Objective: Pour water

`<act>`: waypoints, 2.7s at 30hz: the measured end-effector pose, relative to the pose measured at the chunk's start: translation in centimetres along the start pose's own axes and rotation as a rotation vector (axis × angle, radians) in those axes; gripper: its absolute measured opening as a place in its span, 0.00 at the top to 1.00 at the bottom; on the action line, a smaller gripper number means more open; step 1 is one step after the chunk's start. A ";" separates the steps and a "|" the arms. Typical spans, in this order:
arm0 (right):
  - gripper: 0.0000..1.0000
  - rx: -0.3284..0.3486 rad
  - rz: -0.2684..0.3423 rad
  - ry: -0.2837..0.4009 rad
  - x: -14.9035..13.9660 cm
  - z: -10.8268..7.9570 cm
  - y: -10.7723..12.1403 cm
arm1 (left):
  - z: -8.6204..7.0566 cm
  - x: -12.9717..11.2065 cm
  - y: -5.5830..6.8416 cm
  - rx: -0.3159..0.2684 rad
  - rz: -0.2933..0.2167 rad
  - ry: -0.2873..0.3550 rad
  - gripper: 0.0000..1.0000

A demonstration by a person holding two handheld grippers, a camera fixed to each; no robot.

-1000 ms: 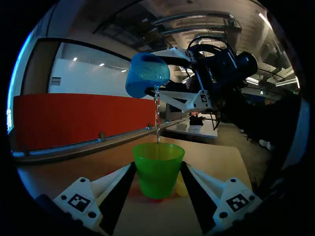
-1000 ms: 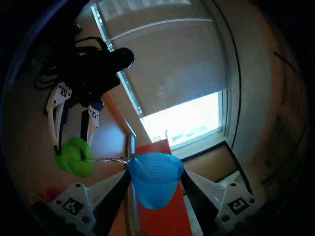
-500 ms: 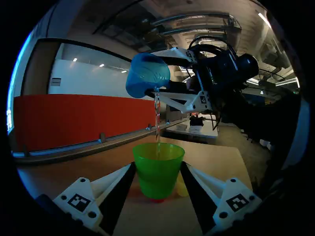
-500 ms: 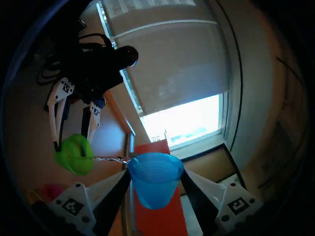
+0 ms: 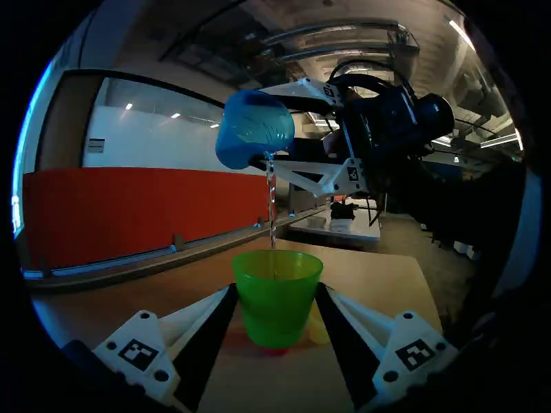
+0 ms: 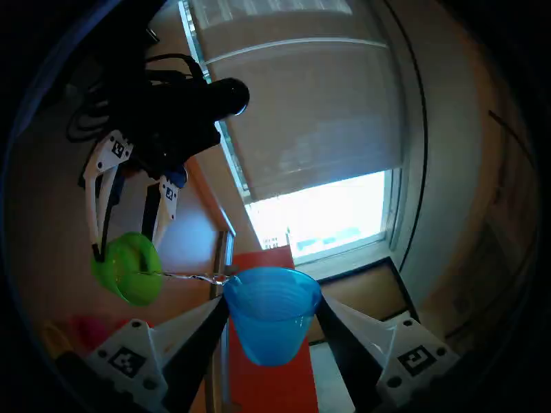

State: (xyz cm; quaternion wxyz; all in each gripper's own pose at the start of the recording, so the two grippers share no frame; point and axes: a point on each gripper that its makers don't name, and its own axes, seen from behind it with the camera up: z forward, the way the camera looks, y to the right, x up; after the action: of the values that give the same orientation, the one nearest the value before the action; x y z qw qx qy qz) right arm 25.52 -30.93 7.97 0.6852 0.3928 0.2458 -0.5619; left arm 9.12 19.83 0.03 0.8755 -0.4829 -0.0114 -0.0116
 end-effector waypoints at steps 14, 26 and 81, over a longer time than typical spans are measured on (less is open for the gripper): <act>0.09 -0.006 -0.031 0.006 0.5 0.1 0.2 | 0.0 0.0 0.0 0.000 0.005 0.002 0.18; 0.09 -0.009 -0.071 0.009 1.2 0.1 0.4 | 0.0 0.0 0.0 0.002 0.008 0.003 0.18; 0.09 -0.032 -0.323 0.001 4.0 0.1 0.1 | -0.2 0.4 0.0 0.004 0.003 0.012 0.18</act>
State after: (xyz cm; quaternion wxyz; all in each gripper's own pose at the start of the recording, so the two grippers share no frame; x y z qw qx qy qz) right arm 26.58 -33.36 4.91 0.5921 0.3375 0.3152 -0.6604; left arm 9.48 19.67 -0.05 0.8766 -0.4811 -0.0053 -0.0133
